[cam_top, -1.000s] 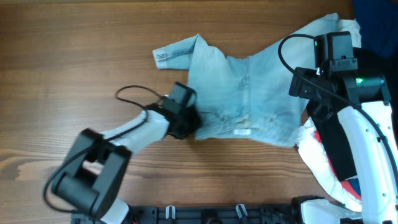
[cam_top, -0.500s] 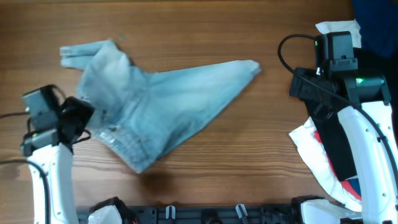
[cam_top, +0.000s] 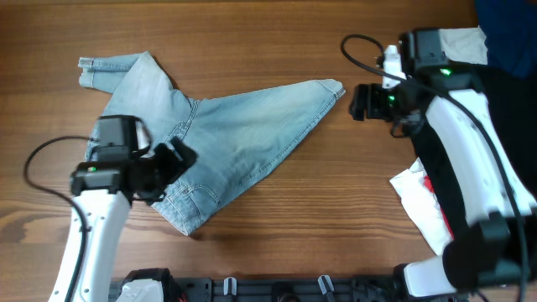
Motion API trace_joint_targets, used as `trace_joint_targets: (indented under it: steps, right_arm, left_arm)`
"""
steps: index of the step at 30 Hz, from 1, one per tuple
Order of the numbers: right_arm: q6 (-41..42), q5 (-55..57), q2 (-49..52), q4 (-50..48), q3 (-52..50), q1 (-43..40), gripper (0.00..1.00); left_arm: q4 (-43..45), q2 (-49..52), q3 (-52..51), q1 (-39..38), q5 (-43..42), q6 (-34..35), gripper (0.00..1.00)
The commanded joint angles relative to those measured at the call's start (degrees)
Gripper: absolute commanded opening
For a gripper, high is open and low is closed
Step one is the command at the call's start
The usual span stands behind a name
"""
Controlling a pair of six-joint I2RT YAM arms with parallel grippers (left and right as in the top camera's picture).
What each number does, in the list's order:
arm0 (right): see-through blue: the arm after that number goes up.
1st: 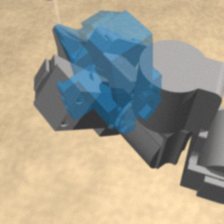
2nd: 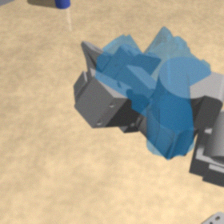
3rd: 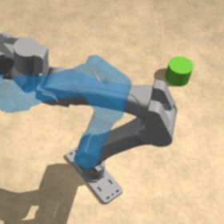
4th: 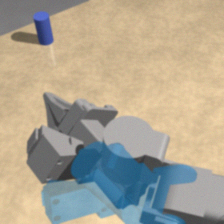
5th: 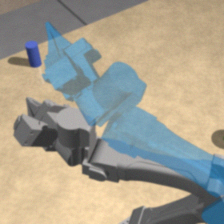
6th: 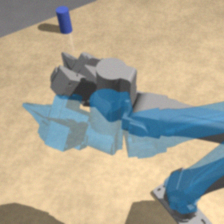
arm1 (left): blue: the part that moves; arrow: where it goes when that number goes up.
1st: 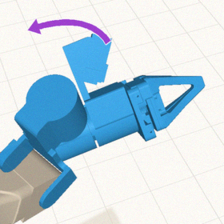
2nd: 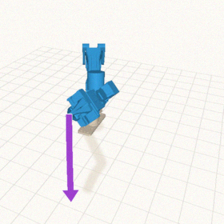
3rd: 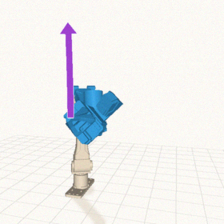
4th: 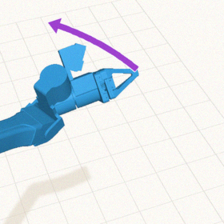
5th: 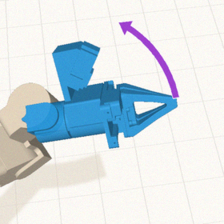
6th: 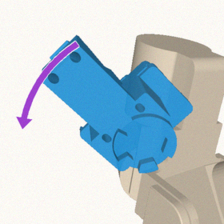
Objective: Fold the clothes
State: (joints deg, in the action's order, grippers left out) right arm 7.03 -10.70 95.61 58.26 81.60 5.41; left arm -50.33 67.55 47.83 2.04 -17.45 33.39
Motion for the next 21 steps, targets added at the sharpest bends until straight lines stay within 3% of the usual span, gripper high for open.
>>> trace_joint_targets:
  steps: [1,6,15,18,20,21]
  right_arm:
    - [0.3,-12.4,7.9,-6.1,-0.7,-0.1,0.85]
    - [5.3,-17.7,17.2,-16.9,-0.7,-0.1,0.8]
    - [10.2,-19.0,24.0,-27.8,-0.7,-0.1,0.78]
    - [11.6,-19.0,24.2,-31.8,-0.7,-0.1,0.49]
    - [11.4,-18.3,24.2,-32.2,-0.7,-0.2,0.14]
    - [11.1,-16.9,24.2,-31.3,-0.7,-0.3,0.04]
  left_arm:
    - [1.2,1.9,-0.3,-7.5,2.0,0.3,0.99]
    - [1.4,7.3,-0.3,-13.1,2.9,1.9,1.0]
    - [1.5,12.0,-0.3,-16.2,3.0,2.0,1.0]
    - [1.4,12.0,-0.3,-16.2,2.8,2.0,1.0]
    - [0.9,12.0,-0.3,-16.2,1.1,2.0,1.0]
    - [0.6,12.0,-0.3,-16.2,-1.2,2.0,1.0]
